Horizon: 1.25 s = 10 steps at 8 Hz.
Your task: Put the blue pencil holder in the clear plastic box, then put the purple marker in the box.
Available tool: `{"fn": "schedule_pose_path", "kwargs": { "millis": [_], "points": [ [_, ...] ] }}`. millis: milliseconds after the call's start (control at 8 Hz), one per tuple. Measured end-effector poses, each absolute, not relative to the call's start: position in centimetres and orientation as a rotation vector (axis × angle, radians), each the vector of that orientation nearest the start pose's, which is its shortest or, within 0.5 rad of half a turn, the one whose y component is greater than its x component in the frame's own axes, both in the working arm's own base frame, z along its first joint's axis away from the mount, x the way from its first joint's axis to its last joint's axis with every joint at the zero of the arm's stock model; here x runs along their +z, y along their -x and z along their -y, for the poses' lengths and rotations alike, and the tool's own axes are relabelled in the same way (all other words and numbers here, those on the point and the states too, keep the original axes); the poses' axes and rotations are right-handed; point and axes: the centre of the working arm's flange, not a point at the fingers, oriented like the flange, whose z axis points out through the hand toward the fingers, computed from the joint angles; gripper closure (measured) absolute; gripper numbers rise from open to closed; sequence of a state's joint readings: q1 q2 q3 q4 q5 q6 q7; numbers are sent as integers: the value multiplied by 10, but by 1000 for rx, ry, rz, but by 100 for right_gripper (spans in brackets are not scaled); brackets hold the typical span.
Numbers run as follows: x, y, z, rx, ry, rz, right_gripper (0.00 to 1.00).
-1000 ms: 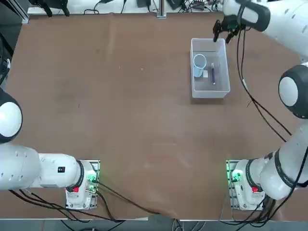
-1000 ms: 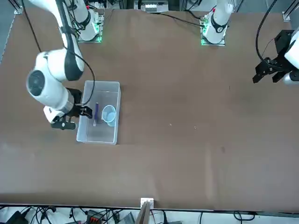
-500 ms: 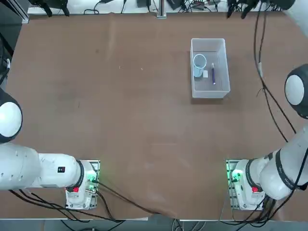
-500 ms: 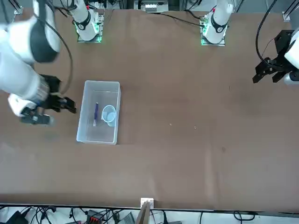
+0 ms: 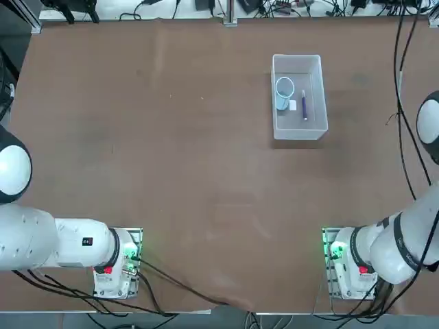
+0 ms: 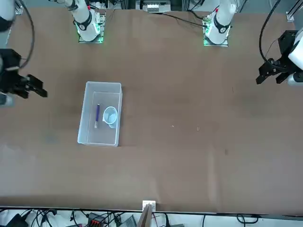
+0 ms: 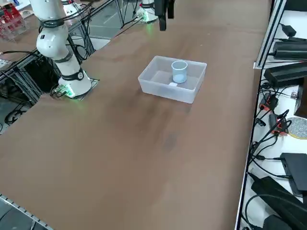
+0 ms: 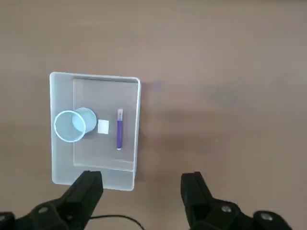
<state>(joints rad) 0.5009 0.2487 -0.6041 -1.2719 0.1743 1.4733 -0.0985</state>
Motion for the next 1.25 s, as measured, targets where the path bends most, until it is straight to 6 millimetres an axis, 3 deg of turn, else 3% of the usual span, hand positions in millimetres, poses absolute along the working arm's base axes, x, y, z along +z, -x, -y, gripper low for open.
{"fn": "schedule_pose_path", "kwargs": {
  "millis": [250, 500, 1250],
  "points": [
    [655, -598, 31, -37, 3080, -25, 0],
    [663, -584, 48, -26, 3112, -17, 0],
    [638, -527, 28, 15, 3154, -18, 0]
  ]
}}
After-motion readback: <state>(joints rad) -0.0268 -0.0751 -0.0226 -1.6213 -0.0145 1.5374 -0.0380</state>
